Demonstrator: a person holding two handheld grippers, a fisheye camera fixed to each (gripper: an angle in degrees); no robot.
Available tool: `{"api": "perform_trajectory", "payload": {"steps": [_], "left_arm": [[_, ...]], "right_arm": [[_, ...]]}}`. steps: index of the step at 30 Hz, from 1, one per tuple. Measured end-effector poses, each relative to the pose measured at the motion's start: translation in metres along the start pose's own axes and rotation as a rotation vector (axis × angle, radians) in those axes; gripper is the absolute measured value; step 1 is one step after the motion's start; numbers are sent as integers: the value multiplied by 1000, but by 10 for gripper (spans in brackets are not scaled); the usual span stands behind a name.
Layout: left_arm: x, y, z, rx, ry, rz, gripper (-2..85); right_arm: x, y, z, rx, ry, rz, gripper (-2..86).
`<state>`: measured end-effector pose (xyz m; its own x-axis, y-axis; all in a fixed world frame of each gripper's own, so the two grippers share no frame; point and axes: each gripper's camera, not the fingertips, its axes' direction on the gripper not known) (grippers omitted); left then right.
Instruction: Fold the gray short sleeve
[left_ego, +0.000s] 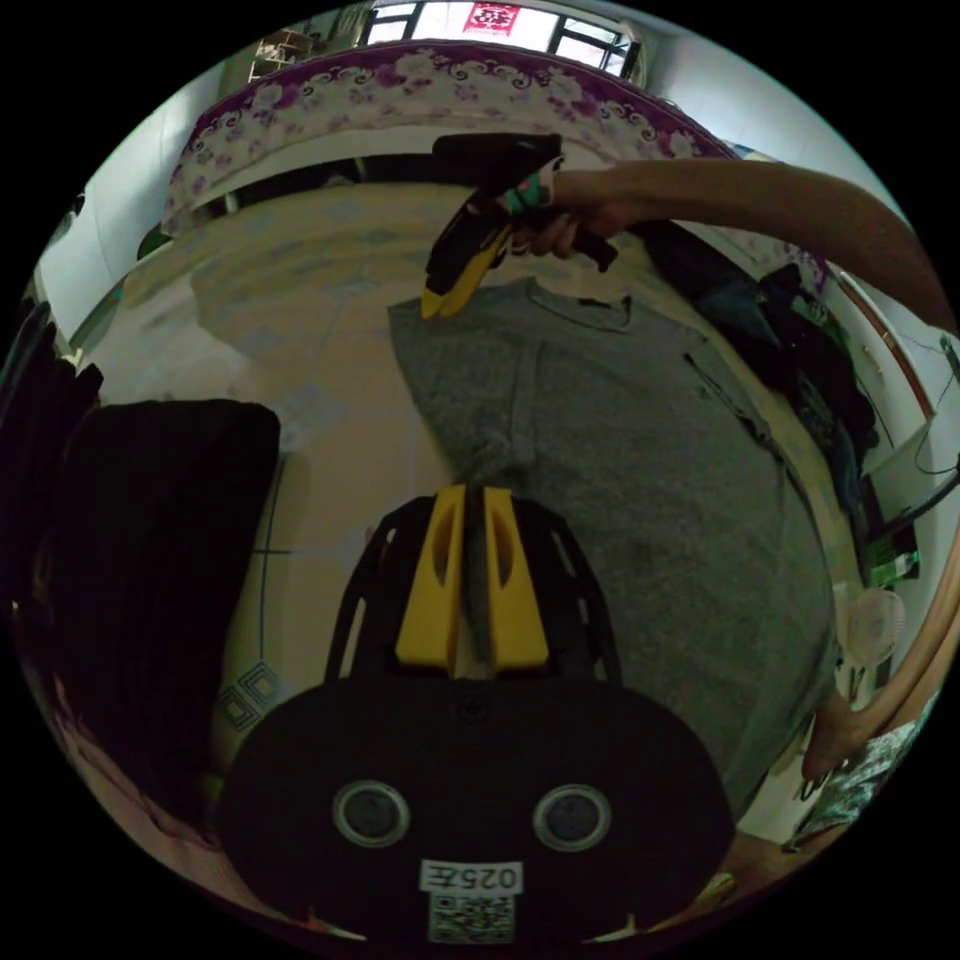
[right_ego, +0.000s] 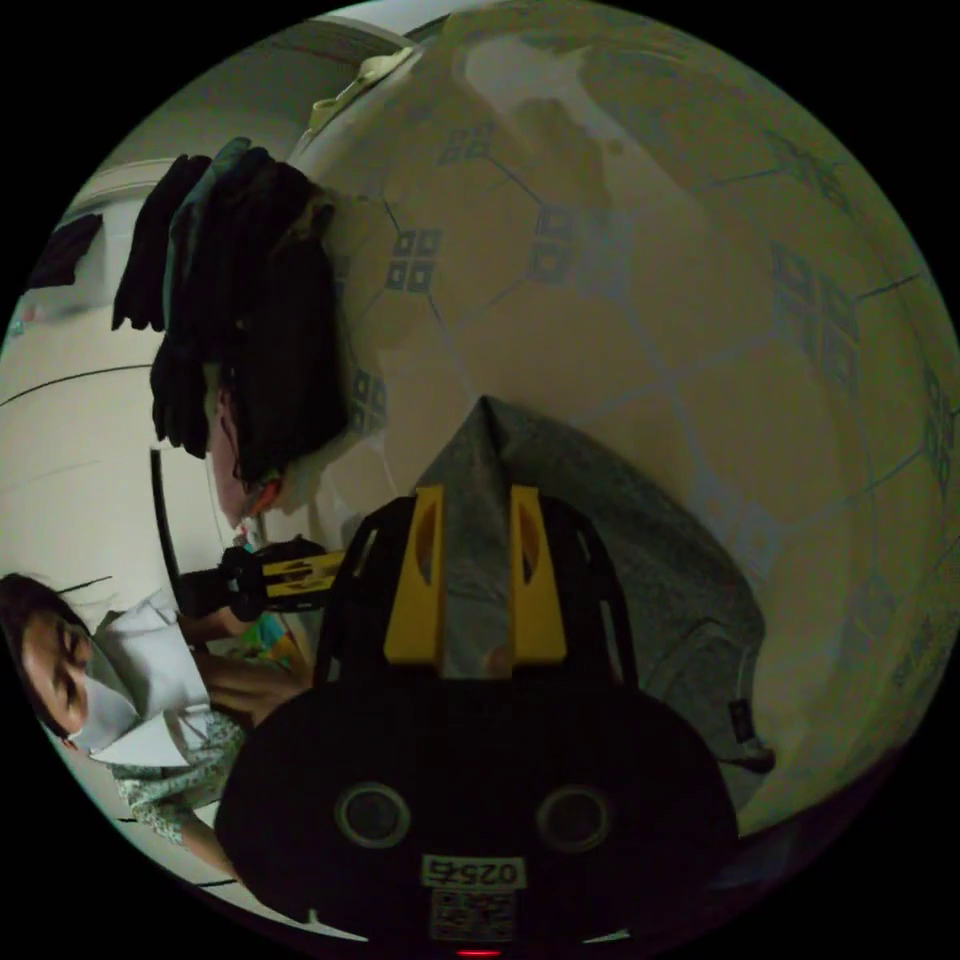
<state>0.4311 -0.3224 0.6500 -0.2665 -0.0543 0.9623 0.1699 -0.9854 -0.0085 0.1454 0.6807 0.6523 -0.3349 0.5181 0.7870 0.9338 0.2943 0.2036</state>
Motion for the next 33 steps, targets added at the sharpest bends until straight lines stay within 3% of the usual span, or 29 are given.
{"api": "perform_trajectory", "payload": {"steps": [3, 7, 10, 14, 17, 24, 26, 28, 32, 33], "left_arm": [[-1, 4, 15, -7, 24, -14, -8], [-3, 11, 19, 52, -51, -40, -14], [-5, 13, 23, 91, -16, -11, -13], [-7, 13, 56, -19, 14, -16, -13], [-1, 18, 51, 72, -19, -4, -10], [-3, 3, 73, 138, -36, 30, 1], [-8, -6, 87, 115, -22, 23, -3], [-15, -16, 116, -27, 39, 14, -7], [-13, -15, 138, -12, -6, 48, -16], [-10, -14, 143, -21, -26, 70, -16]], "right_arm": [[-7, 3, 0, 3, 49, -17, 8], [-16, 7, -27, 141, 137, 6, -7], [-10, 5, -52, 219, 48, 45, -6], [-3, -2, -38, 95, 17, 118, 15], [-15, 4, -32, 20, 97, 87, 63], [-69, 90, -61, 393, 115, 25, 30], [-70, 100, -58, 440, 93, 11, 6], [-59, 93, -50, 420, 33, 40, -3], [-22, 61, -31, 382, -7, 242, -8], [-13, 59, -37, 428, -95, 293, -7]]}}
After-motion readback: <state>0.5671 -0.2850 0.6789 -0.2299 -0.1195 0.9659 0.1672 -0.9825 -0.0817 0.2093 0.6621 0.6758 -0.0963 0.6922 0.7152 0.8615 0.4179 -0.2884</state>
